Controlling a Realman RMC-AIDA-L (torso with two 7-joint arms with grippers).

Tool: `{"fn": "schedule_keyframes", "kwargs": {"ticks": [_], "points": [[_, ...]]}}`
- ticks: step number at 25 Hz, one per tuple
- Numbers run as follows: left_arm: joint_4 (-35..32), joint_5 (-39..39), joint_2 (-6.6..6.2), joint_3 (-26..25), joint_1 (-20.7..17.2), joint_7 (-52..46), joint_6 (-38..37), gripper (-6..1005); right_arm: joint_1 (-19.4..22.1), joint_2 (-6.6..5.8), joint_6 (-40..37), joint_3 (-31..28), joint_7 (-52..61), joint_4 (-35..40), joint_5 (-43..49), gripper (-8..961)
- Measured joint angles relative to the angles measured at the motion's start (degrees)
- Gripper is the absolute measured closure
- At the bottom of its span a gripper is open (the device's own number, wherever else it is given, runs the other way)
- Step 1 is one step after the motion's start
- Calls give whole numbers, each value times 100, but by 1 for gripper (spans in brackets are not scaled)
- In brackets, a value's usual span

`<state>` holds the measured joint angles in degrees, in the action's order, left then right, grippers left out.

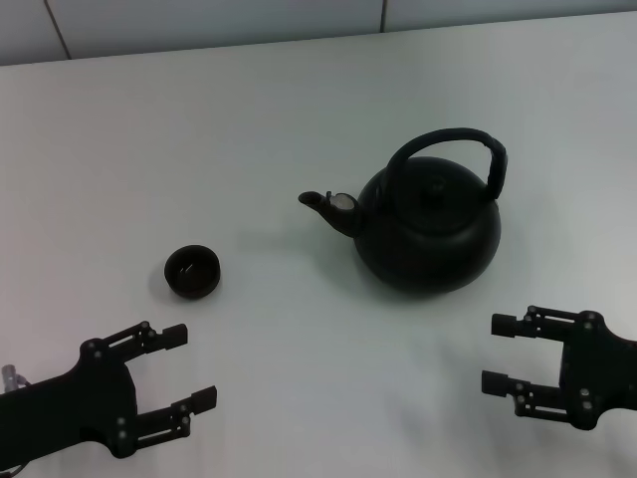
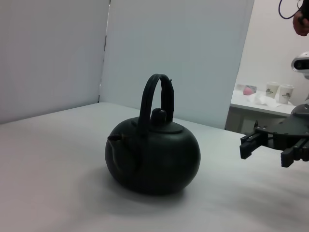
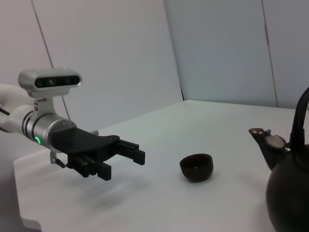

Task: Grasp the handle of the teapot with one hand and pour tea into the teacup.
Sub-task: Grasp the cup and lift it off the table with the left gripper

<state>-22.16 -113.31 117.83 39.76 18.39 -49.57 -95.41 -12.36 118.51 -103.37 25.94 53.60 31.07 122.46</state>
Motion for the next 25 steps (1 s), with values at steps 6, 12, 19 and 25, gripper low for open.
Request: {"fn": "schedule_keyframes", "kwargs": {"ticks": [6, 12, 19, 25], "points": [[31, -18, -6, 6, -2, -3, 5, 216, -10, 24, 70, -6, -40, -4, 14, 279], [35, -23, -2, 0, 11, -29, -5, 216, -30, 21, 95, -17, -43, -4, 15, 279], [45, -24, 11, -23, 26, -53, -39, 217, -39, 12, 102, -28, -43, 3, 15, 279], [46, -24, 19, -12, 43, -56, -39, 217, -46, 13, 138, -28, -43, 3, 15, 279]]}}
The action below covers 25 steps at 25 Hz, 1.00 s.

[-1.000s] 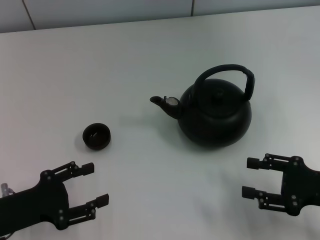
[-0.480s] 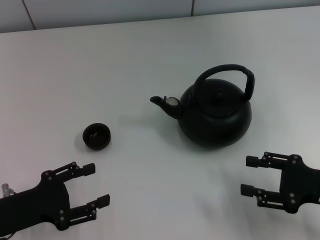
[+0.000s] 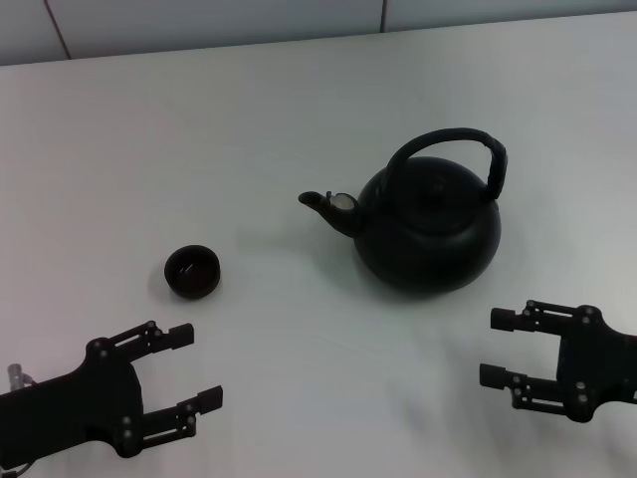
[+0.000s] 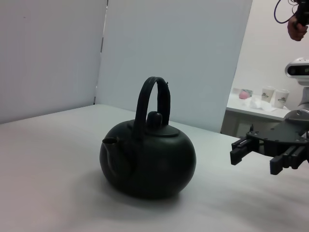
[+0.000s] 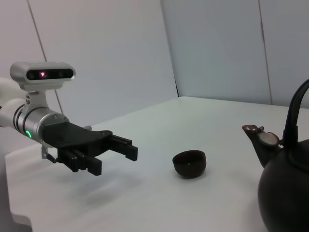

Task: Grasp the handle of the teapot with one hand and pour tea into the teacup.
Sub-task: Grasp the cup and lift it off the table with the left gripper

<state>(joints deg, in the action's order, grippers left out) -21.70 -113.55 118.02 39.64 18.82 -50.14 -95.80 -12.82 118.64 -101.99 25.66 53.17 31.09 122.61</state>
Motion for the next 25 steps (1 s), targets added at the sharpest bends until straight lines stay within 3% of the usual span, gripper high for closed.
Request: {"fn": "schedule_keyframes", "kwargs": {"ticks": [18, 22, 25], "points": [[1, 40, 11, -22, 7, -9, -28, 218, -84, 5, 94, 17, 0, 2, -3, 279], [66, 303, 35, -339, -25, 130, 22, 218, -83, 9, 94, -4, 1, 2, -26, 279], [417, 643, 38, -912, -39, 585, 143, 218, -82, 9, 91, -9, 0, 2, -36, 279]]}}
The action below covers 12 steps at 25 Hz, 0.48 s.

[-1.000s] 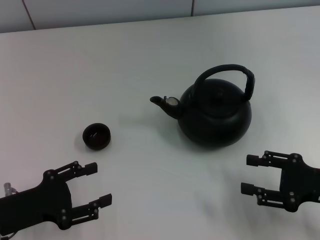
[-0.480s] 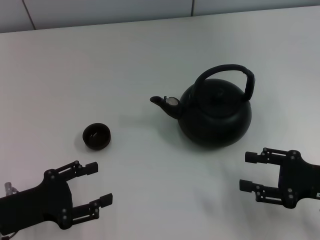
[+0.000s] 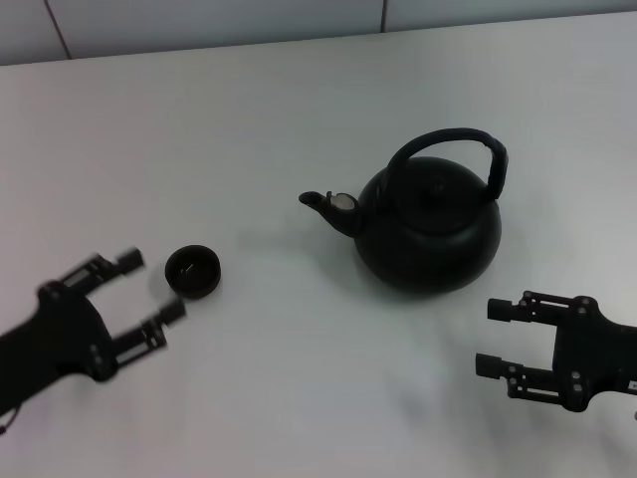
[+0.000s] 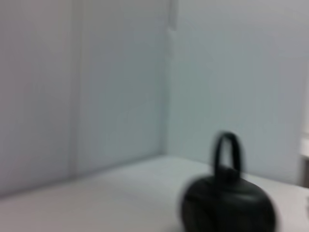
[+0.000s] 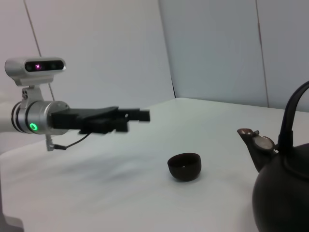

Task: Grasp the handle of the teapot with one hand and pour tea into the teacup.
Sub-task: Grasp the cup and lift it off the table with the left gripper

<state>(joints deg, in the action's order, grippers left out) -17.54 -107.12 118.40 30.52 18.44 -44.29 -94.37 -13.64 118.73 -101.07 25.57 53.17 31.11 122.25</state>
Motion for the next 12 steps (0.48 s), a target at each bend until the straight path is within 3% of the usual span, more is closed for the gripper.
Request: {"fn": "schedule_keyframes", "kwargs": {"ticks": [3, 12], "points": [[326, 113, 3, -478, -16, 486, 63, 218, -33, -2, -51, 0, 5, 21, -5, 279], [339, 62, 10, -416, 20, 587, 320, 218, -83, -16, -60, 0, 17, 6, -9, 279]]}}
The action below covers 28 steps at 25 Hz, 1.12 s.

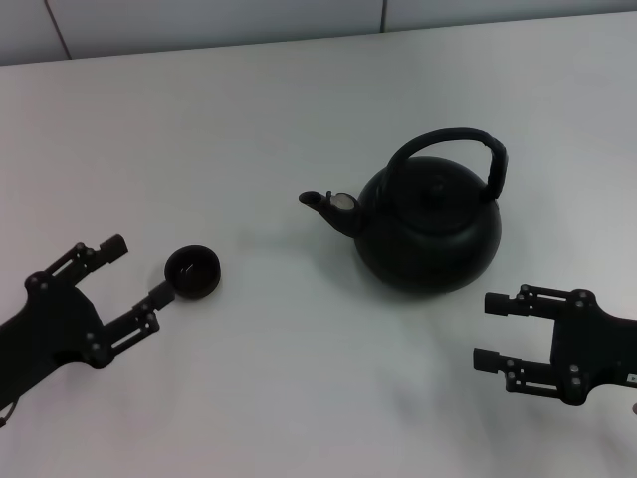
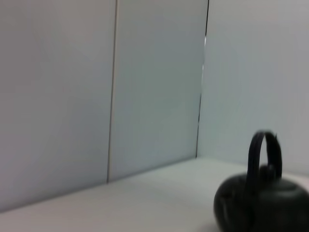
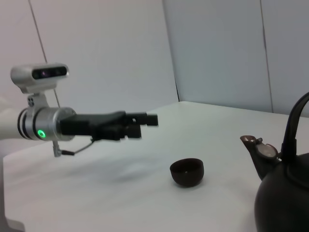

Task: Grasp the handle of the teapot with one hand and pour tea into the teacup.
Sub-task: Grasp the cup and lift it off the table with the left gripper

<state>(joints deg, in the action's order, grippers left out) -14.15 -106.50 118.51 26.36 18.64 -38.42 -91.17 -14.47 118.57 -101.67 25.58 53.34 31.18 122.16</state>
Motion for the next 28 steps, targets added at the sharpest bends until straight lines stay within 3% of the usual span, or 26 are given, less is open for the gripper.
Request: {"fn": "schedule_keyframes", "kwargs": {"ticks": [3, 7, 21, 23, 28], "points": [[67, -63, 15, 139, 5, 352, 639, 218, -3, 8, -2, 0, 0, -4, 0, 279], [173, -71, 8, 248, 8, 498, 895, 218, -3, 8, -2, 0, 0, -2, 0, 279], [200, -57, 12, 291, 61, 524, 992, 219, -22, 16, -16, -9, 2, 1, 0, 279], [485, -42, 24, 291, 407, 527, 1493, 219, -37, 16, -24, -9, 24, 4, 0, 279], [645, -40, 24, 287, 652, 529, 1731, 219, -60, 16, -71, -14, 30, 20, 1, 279]]}}
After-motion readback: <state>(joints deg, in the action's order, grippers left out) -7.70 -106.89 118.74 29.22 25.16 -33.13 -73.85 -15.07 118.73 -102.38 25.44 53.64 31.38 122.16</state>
